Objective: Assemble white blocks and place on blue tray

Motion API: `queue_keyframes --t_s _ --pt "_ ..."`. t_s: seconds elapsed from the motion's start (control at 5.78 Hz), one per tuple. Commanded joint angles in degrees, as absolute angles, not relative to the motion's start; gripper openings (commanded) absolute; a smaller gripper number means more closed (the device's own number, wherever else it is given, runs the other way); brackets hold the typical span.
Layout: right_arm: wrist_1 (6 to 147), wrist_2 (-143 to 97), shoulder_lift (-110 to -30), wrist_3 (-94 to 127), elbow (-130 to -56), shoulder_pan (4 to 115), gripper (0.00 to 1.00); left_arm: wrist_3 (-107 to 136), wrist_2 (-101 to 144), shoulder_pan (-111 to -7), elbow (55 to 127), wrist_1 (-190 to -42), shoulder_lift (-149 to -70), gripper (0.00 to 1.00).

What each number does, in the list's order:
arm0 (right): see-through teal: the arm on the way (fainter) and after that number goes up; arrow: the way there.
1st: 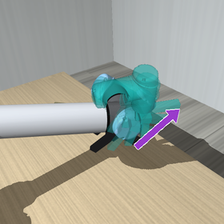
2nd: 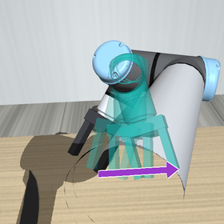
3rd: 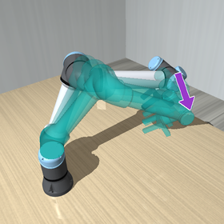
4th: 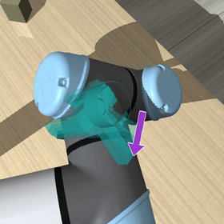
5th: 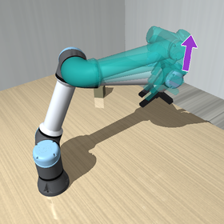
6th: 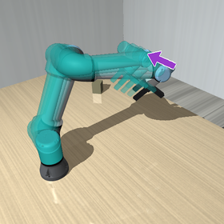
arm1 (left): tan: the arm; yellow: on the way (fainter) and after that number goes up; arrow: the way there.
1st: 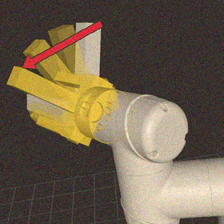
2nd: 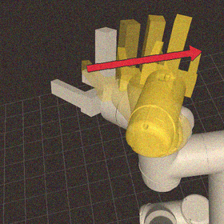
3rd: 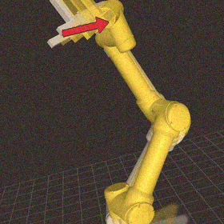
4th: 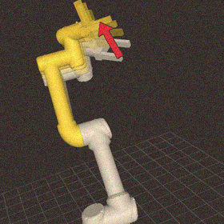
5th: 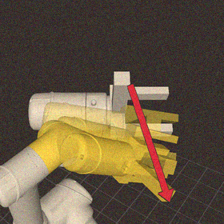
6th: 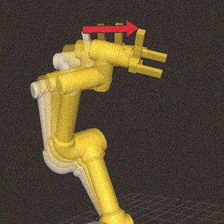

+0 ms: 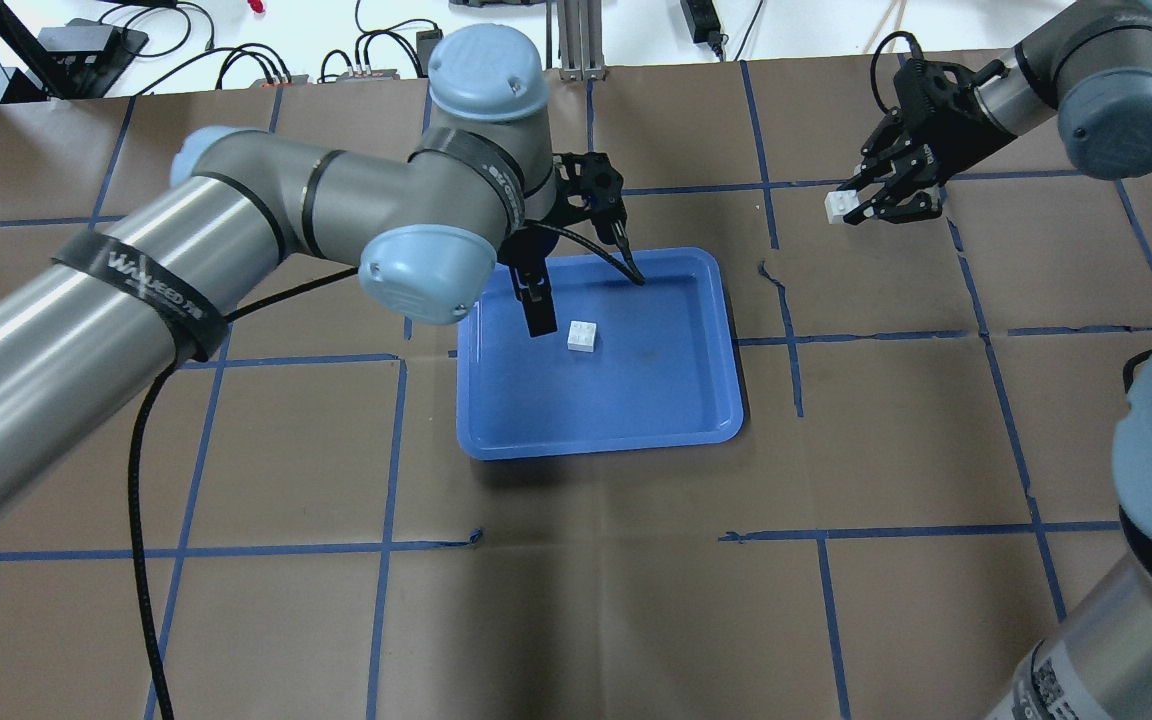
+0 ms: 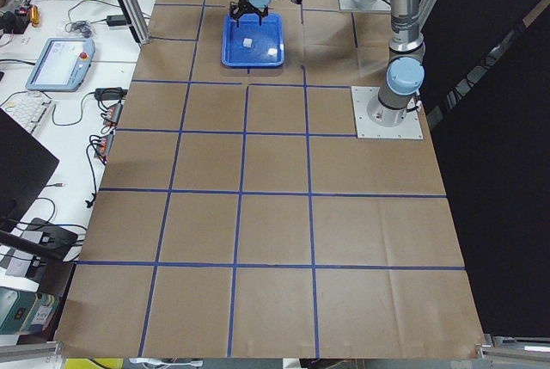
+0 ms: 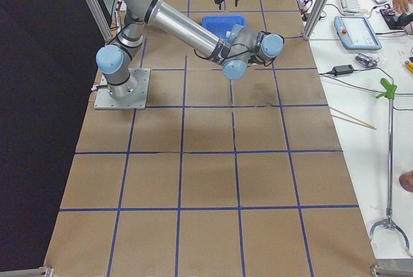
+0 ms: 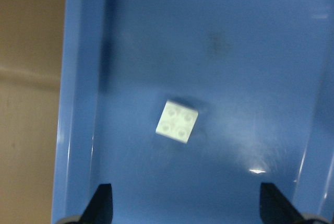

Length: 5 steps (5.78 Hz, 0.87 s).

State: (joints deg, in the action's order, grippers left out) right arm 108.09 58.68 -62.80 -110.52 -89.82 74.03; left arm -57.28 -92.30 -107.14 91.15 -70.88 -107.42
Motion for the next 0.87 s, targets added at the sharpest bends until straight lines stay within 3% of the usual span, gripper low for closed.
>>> queue_keyframes --t_s 0.0,0.69 --pt "117.36 58.62 -65.03 -99.99 -96.12 81.0 0.25 -56.43 -92.29 -102.86 90.09 -82.39 -98.22 0.99" --pt "155.13 59.24 -64.95 -75.97 -114.13 94.55 0.25 -54.85 -90.78 -98.55 91.65 -88.42 -90.8 0.99"
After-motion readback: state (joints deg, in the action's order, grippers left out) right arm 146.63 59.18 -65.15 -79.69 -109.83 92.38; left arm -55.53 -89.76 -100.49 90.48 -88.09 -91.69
